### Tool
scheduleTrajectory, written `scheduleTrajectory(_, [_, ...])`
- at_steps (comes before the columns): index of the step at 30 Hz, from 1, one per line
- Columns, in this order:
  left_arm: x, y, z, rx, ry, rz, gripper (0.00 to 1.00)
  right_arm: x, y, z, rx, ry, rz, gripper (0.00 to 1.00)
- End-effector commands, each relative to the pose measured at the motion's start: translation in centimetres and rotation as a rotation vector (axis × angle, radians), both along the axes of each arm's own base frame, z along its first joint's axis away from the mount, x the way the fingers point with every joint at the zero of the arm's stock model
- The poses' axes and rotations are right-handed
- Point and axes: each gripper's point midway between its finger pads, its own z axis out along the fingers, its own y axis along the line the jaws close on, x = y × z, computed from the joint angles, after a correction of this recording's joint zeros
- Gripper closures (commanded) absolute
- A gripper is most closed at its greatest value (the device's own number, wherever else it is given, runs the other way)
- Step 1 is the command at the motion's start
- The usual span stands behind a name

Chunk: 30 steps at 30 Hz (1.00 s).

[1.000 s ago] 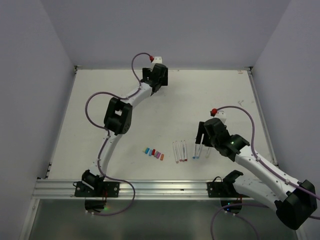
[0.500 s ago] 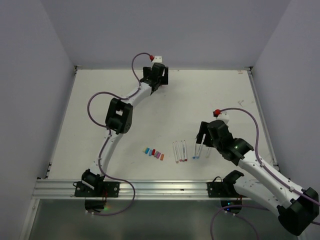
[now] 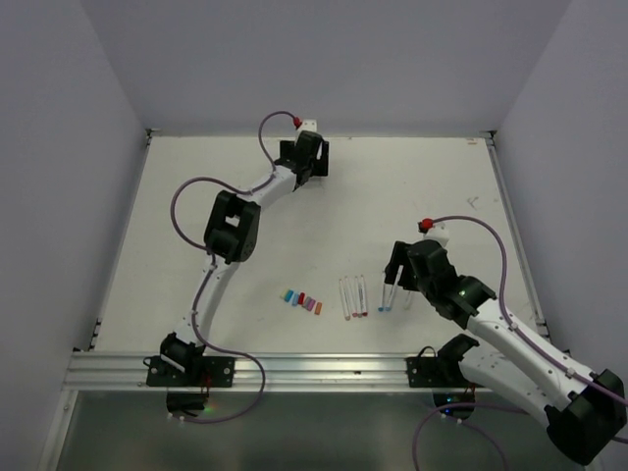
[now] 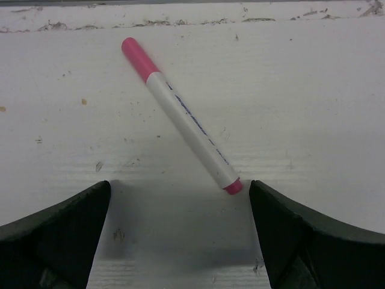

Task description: Open the pen caps

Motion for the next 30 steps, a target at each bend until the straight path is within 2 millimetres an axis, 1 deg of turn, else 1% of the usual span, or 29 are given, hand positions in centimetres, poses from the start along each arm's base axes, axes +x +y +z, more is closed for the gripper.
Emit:
scheduleTrajectory(1, [1.5, 0.4, 7.7, -0.097, -0.169, 0.046, 0.01, 0.7, 0.4, 0.4, 0.016, -0.025, 0.001, 0.26])
scheduleTrajectory(3, [1.5, 0.2, 8.7, -0.114, -0.192, 0.038, 0.02, 0.8, 0.3, 0.4, 0.013, -0.03, -0.004, 0.26])
scheduleTrajectory(4, [1.4, 0.0, 10.1, -0.133, -0.213, 0.033, 0.04, 0.8, 0.3, 0.5, 0.012, -0.033, -0.004, 0.26])
scheduleTrajectory(5, [1.3, -0.2, 10.6, -0.148, -0.226, 0.02, 0.05, 0.8, 0.3, 0.5, 0.013, -0.034, -0.002, 0.26])
scheduleTrajectory(6, [1.2, -1.0, 10.7, -0.185, -0.252, -0.022, 0.11, 0.9, 0.3, 0.4, 0.01, -0.036, -0.005, 0.26])
scheduleTrajectory(7, [1.0, -1.3, 12.4, -0.21, -0.283, -0.043, 0.17, 0.9, 0.3, 0.4, 0.01, -0.036, -0.005, 0.26])
scheduleTrajectory(8, [0.9, -1.6, 12.8, -0.23, -0.295, -0.061, 0.23, 0.8, 0.3, 0.5, 0.011, -0.035, -0.004, 0.26])
scheduleTrajectory(9, [0.6, -2.4, 13.1, -0.259, -0.309, -0.1, 0.31, 0.8, 0.3, 0.4, 0.009, -0.033, -0.006, 0.26])
scheduleTrajectory(10, [0.6, -2.8, 13.5, -0.281, -0.314, -0.116, 0.35, 0.8, 0.3, 0.3, 0.009, -0.03, -0.007, 0.26])
scheduleTrajectory(11, [0.6, -3.3, 13.5, -0.297, -0.313, -0.136, 0.43, 0.8, 0.3, 0.3, 0.012, -0.031, -0.005, 0.26])
scheduleTrajectory(12, [0.6, -4.5, 14.3, -0.337, -0.327, -0.192, 0.47, 0.8, 0.3, 0.4, 0.015, -0.033, -0.008, 0.26])
scheduleTrajectory(13, [0.7, -5.1, 13.6, -0.358, -0.314, -0.215, 0.51, 0.8, 0.4, 0.5, 0.018, -0.033, -0.005, 0.26])
scheduleTrajectory(14, [0.8, -5.5, 13.5, -0.381, -0.307, -0.235, 0.54, 0.8, 0.4, 0.5, 0.02, -0.034, -0.006, 0.26])
scheduleTrajectory(15, [0.9, -6.5, 14.2, -0.415, -0.311, -0.284, 0.66, 0.8, 0.4, 0.6, 0.021, -0.035, -0.007, 0.26])
scheduleTrajectory(16, [1.0, -7.0, 12.9, -0.442, -0.28, -0.3, 0.7, 0.8, 0.4, 0.7, 0.023, -0.038, -0.007, 0.26])
scheduleTrajectory(17, [1.3, -7.1, 12.8, -0.461, -0.27, -0.298, 0.72, 0.7, 0.2, 0.8, 0.021, -0.043, -0.011, 0.26])
scheduleTrajectory(18, [1.5, -7.5, 13.1, -0.486, -0.266, -0.313, 0.81, 0.7, 0.1, 0.7, 0.018, -0.043, -0.014, 0.26])
scheduleTrajectory(19, [1.6, -7.6, 11.8, -0.523, -0.228, -0.289, 0.83, 0.7, 0.1, 0.8, 0.019, -0.048, -0.015, 0.26])
scheduleTrajectory(22, [2.1, -7.0, 10.6, -0.596, -0.191, -0.216, 0.84, 0.6, -0.1, 0.9, 0.021, -0.058, -0.018, 0.26])
scheduleTrajectory(23, [2.3, -6.6, 10.3, -0.595, -0.188, -0.188, 0.84, 0.7, -0.1, 0.9, 0.022, -0.062, -0.019, 0.26])
scheduleTrajectory(24, [2.4, -6.1, 9.6, -0.585, -0.173, -0.147, 0.84, 0.5, -0.1, 0.8, 0.024, -0.059, -0.016, 0.26])
scheduleTrajectory(26, [2.4, -6.0, 8.9, -0.607, -0.149, -0.121, 0.83, 0.6, -0.1, 0.8, 0.03, -0.064, -0.018, 0.26])
scheduleTrajectory(27, [2.6, -5.5, 8.5, -0.604, -0.145, -0.088, 0.83, 0.5, -0.1, 0.7, 0.031, -0.062, -0.02, 0.26])
scheduleTrajectory(28, [2.6, -5.5, 7.8, -0.624, -0.124, -0.073, 0.83, 0.5, -0.1, 0.7, 0.034, -0.062, -0.019, 0.26])
scheduleTrajectory(29, [2.7, -5.4, 7.4, -0.635, -0.116, -0.071, 0.85, 0.5, -0.1, 0.7, 0.035, -0.062, -0.02, 0.26])
scheduleTrajectory(30, [2.6, -5.8, 7.3, -0.658, -0.102, -0.096, 0.87, 0.4, -0.1, 0.6, 0.035, -0.062, -0.02, 0.26])
